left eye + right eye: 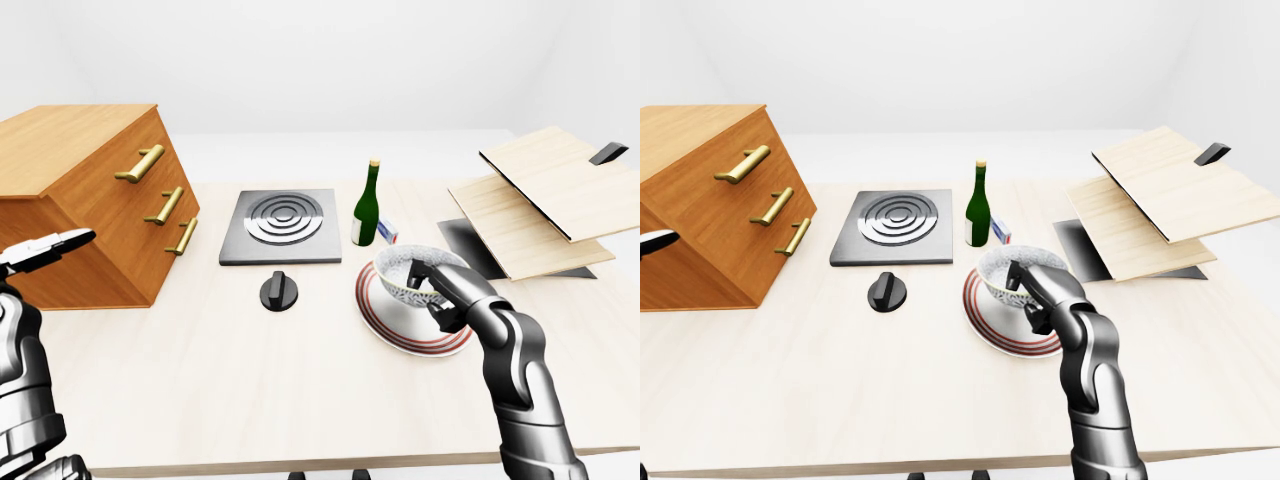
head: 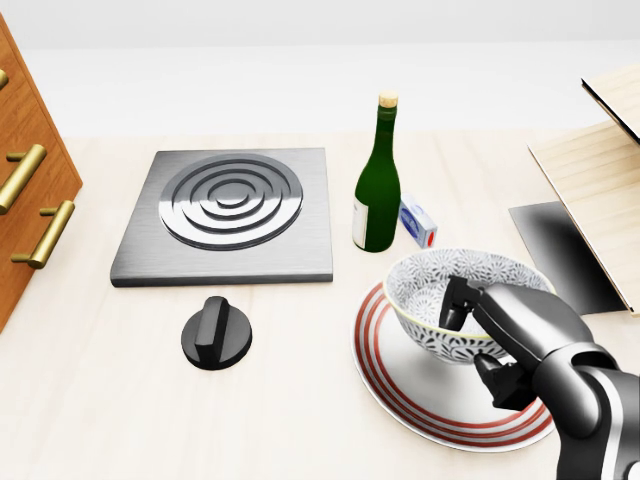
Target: Pick up the akita bowl and put it on the plate.
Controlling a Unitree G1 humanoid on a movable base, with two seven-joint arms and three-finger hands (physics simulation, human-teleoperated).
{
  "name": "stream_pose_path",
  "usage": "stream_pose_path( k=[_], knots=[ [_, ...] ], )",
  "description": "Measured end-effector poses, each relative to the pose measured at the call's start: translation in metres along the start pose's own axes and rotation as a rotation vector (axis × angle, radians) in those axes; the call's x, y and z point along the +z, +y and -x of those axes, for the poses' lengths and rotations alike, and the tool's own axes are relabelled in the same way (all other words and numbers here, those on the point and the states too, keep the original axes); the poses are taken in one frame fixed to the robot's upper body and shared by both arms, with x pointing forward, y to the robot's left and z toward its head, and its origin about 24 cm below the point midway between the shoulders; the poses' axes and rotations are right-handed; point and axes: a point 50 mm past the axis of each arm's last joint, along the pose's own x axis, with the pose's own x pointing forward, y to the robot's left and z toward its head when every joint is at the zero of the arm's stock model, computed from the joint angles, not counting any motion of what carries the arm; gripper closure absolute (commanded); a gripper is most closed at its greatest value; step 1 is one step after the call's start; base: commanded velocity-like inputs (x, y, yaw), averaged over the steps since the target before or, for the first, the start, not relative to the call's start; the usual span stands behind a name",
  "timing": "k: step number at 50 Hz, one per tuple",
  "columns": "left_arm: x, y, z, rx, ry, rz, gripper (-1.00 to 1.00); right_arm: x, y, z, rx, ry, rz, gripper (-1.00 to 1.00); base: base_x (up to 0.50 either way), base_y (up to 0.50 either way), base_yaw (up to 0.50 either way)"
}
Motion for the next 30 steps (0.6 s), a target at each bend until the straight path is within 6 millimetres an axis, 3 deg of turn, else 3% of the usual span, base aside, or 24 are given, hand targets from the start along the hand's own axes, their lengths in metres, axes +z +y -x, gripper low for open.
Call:
stream_pose_path(
  k=[30],
  knots=[
    [0.0016,-0.0060,-0.0051,0.001,-0.003,-0.001,-1.00,-0.0044,0.0011,-0.0074,0.030,0.006,-0.010,1.00,0.00,0.00,0.00]
  ],
)
